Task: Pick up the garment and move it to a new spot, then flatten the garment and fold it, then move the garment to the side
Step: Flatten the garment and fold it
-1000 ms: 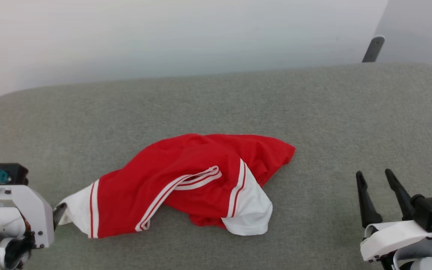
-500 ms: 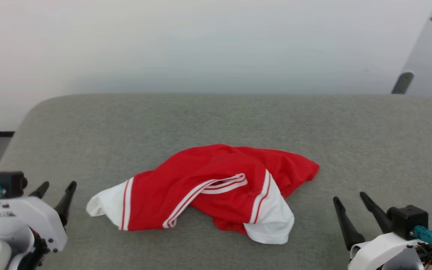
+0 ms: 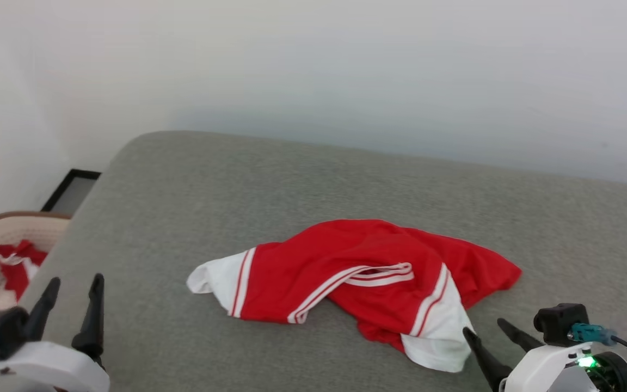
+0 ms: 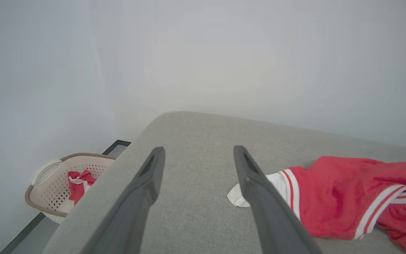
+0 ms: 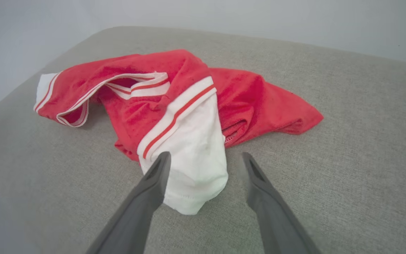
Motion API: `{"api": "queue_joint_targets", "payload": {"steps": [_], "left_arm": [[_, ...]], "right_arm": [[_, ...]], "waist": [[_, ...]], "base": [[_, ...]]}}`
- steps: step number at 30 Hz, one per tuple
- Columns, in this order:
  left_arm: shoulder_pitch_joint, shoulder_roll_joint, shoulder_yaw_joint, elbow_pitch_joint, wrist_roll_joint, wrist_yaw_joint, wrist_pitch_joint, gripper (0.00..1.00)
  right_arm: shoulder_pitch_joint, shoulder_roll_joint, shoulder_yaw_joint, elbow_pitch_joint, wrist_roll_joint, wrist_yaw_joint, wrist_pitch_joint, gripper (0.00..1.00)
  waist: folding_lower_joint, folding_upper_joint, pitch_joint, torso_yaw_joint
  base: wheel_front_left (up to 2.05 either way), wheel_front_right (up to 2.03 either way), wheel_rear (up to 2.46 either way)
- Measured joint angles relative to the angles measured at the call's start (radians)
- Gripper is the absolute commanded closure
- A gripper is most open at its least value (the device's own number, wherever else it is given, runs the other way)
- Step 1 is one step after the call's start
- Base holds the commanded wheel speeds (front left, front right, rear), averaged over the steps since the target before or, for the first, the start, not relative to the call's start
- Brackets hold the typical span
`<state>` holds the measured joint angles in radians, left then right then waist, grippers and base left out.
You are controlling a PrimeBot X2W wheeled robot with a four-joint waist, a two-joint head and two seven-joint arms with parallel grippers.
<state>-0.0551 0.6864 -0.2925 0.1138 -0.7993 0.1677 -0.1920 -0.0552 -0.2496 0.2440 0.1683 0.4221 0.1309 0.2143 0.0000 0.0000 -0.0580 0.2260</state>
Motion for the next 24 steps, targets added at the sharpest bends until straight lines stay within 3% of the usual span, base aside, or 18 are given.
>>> {"api": "queue_joint_targets", "payload": {"steps": [6,22,23,24], "left_arm": [[0.063,-0.041,0.019,-0.047,0.01,0.031,-0.046,0.0],[0.124,-0.162,0.093,-0.074,0.098,0.03,-0.071,0.0],[0.125,-0.17,0.094,-0.073,0.109,0.025,-0.071,0.0],[0.126,-0.178,0.099,-0.072,0.116,0.021,-0.071,0.0]], "right_arm": [[-0.003,-0.023,0.011,0.015,0.01,0.0,0.117,0.0],[-0.078,-0.021,-0.021,0.147,-0.024,0.0,0.298,0.0],[-0.081,-0.019,-0.019,0.156,-0.024,0.0,0.298,0.46],[-0.085,-0.017,-0.018,0.167,-0.023,0.0,0.296,0.74]], "waist": [[0.0,0.0,-0.004,0.061],[0.0001,0.0,0.064,0.148],[0.0,0.0001,0.068,0.15],[0.0,0.0,0.071,0.152]], "base": [[0.0,0.0,0.0],[0.0,0.0,0.0],[0.0,0.0,0.0],[0.0,0.0,0.0]]}}
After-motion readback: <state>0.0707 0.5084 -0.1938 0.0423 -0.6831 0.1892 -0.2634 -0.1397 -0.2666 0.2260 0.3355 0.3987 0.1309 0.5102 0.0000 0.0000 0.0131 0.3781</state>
